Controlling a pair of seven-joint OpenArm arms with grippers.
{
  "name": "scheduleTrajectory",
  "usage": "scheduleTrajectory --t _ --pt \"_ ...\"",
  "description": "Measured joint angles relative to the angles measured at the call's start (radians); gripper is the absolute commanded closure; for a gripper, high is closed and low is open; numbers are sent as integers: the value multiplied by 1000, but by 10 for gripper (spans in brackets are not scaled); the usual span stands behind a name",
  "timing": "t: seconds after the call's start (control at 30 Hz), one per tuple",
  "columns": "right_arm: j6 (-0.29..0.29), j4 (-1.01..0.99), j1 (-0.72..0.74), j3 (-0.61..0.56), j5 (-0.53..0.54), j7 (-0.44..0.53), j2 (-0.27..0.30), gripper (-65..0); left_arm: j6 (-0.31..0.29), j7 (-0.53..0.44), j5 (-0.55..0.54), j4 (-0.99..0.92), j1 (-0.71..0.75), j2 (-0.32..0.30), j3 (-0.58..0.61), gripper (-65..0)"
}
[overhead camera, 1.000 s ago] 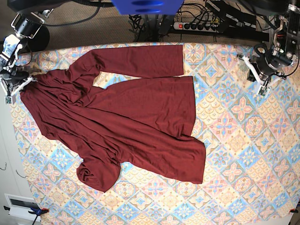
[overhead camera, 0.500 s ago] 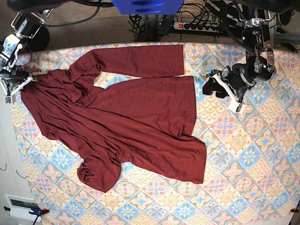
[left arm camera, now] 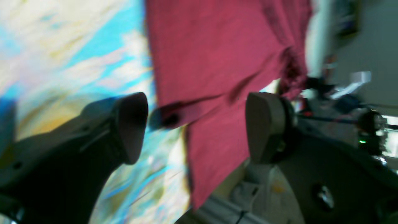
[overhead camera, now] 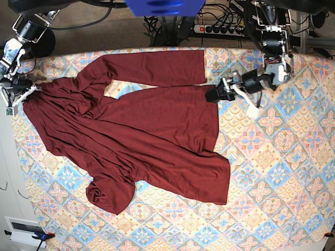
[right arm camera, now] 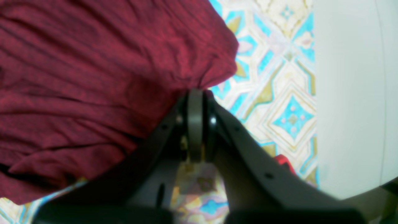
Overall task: Layout the t-shirt on the table in an organized manner, then fold the t-shirt properly
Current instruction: 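Release the sleeve and move the left gripper onto the shirt body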
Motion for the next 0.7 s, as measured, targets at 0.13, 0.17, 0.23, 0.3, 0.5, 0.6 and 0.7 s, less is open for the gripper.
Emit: scheduleTrajectory --t 0.13,0.17,0.23,0.3,0.5,0.6,0.7 --pt "0 0 0 0 0 -1 0 0 0 10 28 0 3 26 43 -480" --pt "0 0 0 0 0 -1 0 0 0 10 49 0 2 32 44 -480" --pt "0 0 0 0 0 -1 0 0 1 6 68 0 -1 50 43 -480" --pt "0 0 0 0 0 -1 0 0 -1 5 102 0 -2 68 43 -480" --pt "0 0 0 0 0 -1 0 0 50 -7 210 10 -10 127 38 -424" --pt "0 6 0 0 -1 -2 0 0 119 -18 262 10 -15 145 36 -226" --pt "0 56 -5 0 -5 -5 0 0 163 -22 292 6 -13 155 22 0"
